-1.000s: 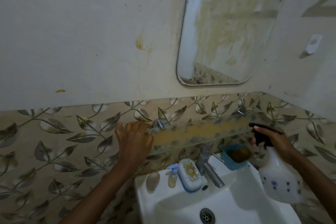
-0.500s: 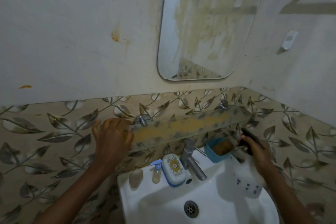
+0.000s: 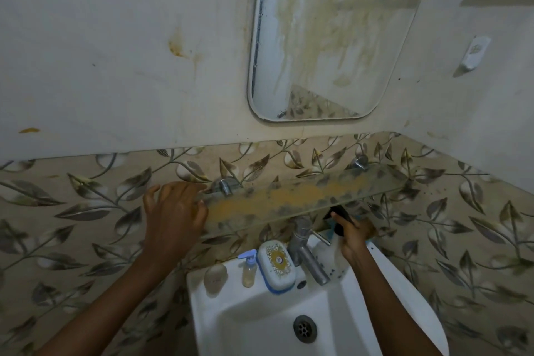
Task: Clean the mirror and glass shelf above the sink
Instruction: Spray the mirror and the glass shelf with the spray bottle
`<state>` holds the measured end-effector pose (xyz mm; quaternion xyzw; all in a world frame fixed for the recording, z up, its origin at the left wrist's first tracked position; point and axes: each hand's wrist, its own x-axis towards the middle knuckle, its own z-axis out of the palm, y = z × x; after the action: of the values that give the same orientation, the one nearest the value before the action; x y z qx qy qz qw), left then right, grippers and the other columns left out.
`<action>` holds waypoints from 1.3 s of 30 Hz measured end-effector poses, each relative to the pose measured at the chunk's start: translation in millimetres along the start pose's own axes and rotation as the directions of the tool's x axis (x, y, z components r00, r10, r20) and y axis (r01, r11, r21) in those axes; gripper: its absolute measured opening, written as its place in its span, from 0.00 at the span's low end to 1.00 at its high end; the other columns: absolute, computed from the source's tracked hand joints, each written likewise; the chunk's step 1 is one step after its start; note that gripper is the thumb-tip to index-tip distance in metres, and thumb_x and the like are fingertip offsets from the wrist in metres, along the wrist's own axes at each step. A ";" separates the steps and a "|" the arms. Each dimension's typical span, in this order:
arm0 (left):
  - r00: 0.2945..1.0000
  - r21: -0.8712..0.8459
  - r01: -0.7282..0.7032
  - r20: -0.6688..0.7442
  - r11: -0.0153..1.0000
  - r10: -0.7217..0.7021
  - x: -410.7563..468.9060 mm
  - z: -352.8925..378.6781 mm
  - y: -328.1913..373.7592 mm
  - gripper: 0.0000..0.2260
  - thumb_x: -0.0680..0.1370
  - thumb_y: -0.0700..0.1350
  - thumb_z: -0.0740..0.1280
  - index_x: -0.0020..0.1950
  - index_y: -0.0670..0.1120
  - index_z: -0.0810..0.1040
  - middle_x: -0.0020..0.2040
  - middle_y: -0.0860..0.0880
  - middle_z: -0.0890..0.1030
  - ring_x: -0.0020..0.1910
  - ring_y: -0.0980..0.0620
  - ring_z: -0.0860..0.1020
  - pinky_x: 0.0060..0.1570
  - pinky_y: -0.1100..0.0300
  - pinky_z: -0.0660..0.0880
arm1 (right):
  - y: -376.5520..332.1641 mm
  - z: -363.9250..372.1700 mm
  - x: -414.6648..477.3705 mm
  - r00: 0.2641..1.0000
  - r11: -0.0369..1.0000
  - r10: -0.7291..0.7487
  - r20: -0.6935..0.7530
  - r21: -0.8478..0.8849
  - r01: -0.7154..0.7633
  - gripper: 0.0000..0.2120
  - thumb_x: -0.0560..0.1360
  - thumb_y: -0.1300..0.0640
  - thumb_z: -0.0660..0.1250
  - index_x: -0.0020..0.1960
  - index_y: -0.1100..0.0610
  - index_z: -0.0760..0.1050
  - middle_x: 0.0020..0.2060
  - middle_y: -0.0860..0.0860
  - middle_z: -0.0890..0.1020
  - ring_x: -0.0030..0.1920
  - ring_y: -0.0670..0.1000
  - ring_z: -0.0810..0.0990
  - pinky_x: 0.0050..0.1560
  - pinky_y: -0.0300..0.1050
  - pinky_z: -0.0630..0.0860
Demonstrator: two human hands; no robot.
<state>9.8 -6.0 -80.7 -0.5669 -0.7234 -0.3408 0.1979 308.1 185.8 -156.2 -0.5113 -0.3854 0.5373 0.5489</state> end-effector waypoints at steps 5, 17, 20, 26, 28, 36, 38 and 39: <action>0.999 -0.003 -0.033 -0.026 0.999 0.033 -0.2 -2.6 2.5 0.15 0.71 0.47 0.56 0.49 0.45 0.78 0.45 0.46 0.82 0.49 0.45 0.75 0.51 0.51 0.60 | 1.6 16.8 18.9 1.000 0.996 -0.011 -0.005 0.084 0.011 0.16 0.74 0.70 0.64 0.62 0.69 0.73 0.60 0.62 0.77 0.61 0.60 0.75 0.57 0.50 0.75; 1.000 -0.042 -0.010 0.002 0.999 0.010 -0.5 -5.3 1.6 0.17 0.72 0.48 0.56 0.51 0.45 0.80 0.47 0.46 0.82 0.51 0.46 0.76 0.51 0.52 0.61 | 24.5 6.9 19.0 0.990 0.977 0.141 -0.030 -0.159 -0.144 0.11 0.76 0.73 0.57 0.53 0.61 0.72 0.51 0.58 0.73 0.49 0.57 0.73 0.48 0.53 0.73; 1.000 -0.055 0.000 0.000 0.998 0.000 -0.4 -5.6 1.2 0.16 0.72 0.49 0.56 0.50 0.45 0.80 0.47 0.46 0.82 0.51 0.46 0.75 0.52 0.52 0.60 | 26.6 -1.1 23.7 0.986 0.929 0.164 -0.034 -0.331 -0.165 0.17 0.73 0.74 0.61 0.62 0.71 0.69 0.58 0.63 0.74 0.51 0.61 0.74 0.42 0.48 0.73; 0.999 -0.048 0.009 0.050 0.999 -0.006 0.6 -4.9 1.3 0.18 0.72 0.50 0.55 0.51 0.45 0.80 0.48 0.45 0.82 0.52 0.42 0.76 0.52 0.48 0.62 | 31.9 -27.1 41.3 0.997 0.868 -0.040 -0.064 -0.497 0.003 0.11 0.74 0.74 0.60 0.38 0.62 0.71 0.34 0.54 0.73 0.36 0.57 0.73 0.36 0.45 0.67; 0.997 -0.037 0.014 0.077 0.999 -0.011 0.4 -4.9 0.1 0.18 0.72 0.50 0.54 0.52 0.45 0.80 0.49 0.45 0.81 0.53 0.42 0.76 0.53 0.47 0.62 | 31.7 -45.8 53.1 0.976 0.839 -0.115 -0.183 -0.545 -0.003 0.07 0.73 0.71 0.64 0.38 0.63 0.76 0.37 0.59 0.79 0.42 0.62 0.78 0.39 0.44 0.68; 0.998 -0.071 -0.023 0.060 0.997 0.027 -0.3 -0.7 -1.9 0.19 0.72 0.52 0.55 0.53 0.45 0.79 0.50 0.44 0.81 0.54 0.42 0.74 0.51 0.45 0.65 | 29.0 -74.7 110.8 0.941 0.349 -0.333 -0.063 -0.935 0.061 0.12 0.76 0.61 0.61 0.52 0.66 0.80 0.51 0.66 0.81 0.53 0.64 0.79 0.53 0.53 0.75; 0.999 -0.077 -0.040 0.029 0.996 0.043 -0.3 0.8 -4.1 0.18 0.72 0.52 0.55 0.53 0.46 0.79 0.50 0.44 0.81 0.54 0.43 0.72 0.50 0.44 0.65 | 33.9 -75.5 123.8 0.934 0.162 -0.359 -0.005 -0.985 0.056 0.15 0.77 0.58 0.60 0.59 0.61 0.77 0.58 0.63 0.78 0.59 0.62 0.76 0.58 0.53 0.72; 0.999 -0.078 -0.051 0.014 0.996 0.052 -0.7 3.4 -5.1 0.18 0.72 0.52 0.56 0.53 0.46 0.79 0.50 0.44 0.81 0.54 0.43 0.72 0.49 0.44 0.66 | 38.2 -76.8 132.2 0.938 0.094 -0.347 0.022 -0.994 0.058 0.16 0.77 0.56 0.59 0.63 0.58 0.75 0.62 0.61 0.76 0.62 0.61 0.74 0.61 0.53 0.71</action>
<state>5.5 -4.7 -85.0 -0.5951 -0.6964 -0.3590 0.1787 392.0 300.8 -224.1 -0.7411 -0.6465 0.0072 0.1812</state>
